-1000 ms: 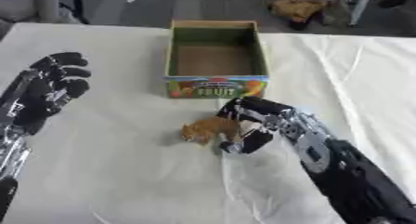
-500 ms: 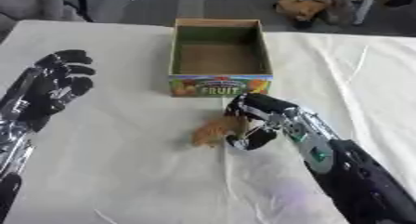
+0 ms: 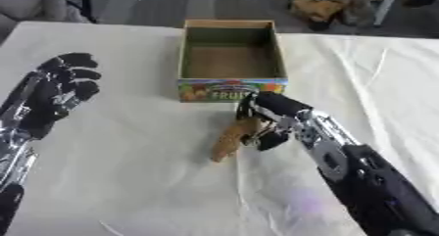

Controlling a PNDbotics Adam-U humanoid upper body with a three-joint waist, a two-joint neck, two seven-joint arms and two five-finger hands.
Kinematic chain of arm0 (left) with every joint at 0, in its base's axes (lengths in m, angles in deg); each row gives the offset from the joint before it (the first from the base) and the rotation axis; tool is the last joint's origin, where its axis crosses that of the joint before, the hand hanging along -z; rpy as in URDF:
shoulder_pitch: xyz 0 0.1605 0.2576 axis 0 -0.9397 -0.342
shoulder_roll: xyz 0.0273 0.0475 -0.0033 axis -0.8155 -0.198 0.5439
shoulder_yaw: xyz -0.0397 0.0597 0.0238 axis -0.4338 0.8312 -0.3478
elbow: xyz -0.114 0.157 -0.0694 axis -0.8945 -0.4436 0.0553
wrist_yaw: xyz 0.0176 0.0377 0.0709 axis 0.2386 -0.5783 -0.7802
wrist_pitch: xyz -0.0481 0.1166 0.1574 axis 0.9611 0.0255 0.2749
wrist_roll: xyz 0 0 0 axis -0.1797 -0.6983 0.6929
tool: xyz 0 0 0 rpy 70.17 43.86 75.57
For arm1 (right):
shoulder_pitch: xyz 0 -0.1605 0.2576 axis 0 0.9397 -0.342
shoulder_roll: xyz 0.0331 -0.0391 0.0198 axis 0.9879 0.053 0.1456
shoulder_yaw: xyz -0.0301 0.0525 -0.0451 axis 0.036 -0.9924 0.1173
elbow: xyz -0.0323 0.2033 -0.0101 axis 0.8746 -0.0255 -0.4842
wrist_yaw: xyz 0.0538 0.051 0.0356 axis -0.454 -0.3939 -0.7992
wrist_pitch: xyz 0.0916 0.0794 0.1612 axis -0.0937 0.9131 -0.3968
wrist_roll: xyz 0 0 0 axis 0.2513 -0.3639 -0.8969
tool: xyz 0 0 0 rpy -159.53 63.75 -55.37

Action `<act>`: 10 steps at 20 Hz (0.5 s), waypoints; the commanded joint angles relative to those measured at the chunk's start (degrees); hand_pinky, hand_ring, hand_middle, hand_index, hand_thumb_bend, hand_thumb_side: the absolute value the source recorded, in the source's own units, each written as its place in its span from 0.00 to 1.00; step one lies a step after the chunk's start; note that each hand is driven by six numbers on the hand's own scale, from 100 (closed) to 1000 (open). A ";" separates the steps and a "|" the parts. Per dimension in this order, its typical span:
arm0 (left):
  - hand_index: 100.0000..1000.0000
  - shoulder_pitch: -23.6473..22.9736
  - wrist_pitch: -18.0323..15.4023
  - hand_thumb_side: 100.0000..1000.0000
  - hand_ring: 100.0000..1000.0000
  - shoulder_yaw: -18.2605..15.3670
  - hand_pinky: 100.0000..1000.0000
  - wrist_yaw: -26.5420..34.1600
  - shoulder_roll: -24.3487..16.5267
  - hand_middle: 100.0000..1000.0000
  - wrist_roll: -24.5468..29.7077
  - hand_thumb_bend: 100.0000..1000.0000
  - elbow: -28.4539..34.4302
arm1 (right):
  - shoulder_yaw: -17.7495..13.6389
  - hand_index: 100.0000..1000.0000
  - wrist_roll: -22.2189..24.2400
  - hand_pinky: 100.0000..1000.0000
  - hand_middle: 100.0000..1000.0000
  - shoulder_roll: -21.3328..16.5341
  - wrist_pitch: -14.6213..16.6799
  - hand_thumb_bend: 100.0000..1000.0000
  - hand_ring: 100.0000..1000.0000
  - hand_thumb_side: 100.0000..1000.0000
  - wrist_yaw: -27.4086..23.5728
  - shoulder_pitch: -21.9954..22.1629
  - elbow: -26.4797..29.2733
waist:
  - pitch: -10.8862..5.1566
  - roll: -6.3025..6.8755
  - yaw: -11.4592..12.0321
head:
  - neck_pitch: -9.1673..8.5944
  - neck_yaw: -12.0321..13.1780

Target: Pick up objects on the table and place them in the box.

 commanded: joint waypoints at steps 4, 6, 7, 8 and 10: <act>0.76 1.03 -0.15 0.34 0.67 0.02 0.57 -0.07 -0.38 0.65 0.19 0.72 0.71 | -0.51 0.40 -2.19 0.20 0.29 -0.36 0.03 0.00 0.28 0.00 0.07 -1.36 0.67 | -0.71 0.20 0.10 | 0.37 -0.35; 0.76 1.03 -0.15 0.34 0.67 0.05 0.57 -0.05 -0.35 0.65 0.21 0.72 0.69 | -0.55 0.36 -2.88 0.16 0.24 -0.40 -0.10 0.00 0.23 0.00 -0.43 -1.41 0.71 | -0.74 0.20 0.08 | 0.37 -0.46; 0.76 1.02 -0.15 0.34 0.67 0.06 0.57 -0.04 -0.34 0.65 0.23 0.72 0.69 | -0.58 0.34 -3.29 0.15 0.23 -0.42 -0.27 0.00 0.22 0.00 -0.72 -1.41 0.71 | -0.75 0.20 0.08 | 0.37 -0.51; 0.76 1.01 -0.14 0.35 0.67 0.07 0.57 -0.03 -0.34 0.65 0.25 0.72 0.67 | -0.65 0.33 -3.72 0.14 0.22 -0.43 -0.52 0.00 0.21 0.00 -1.09 -1.39 0.66 | -0.76 0.22 0.08 | 0.37 -0.55; 0.76 1.01 -0.13 0.35 0.67 0.06 0.57 -0.03 -0.33 0.65 0.25 0.72 0.65 | -0.74 0.32 -4.52 0.13 0.21 -0.48 -1.10 0.00 0.20 0.01 -1.95 -1.35 0.60 | -0.77 0.25 0.10 | 0.37 -0.63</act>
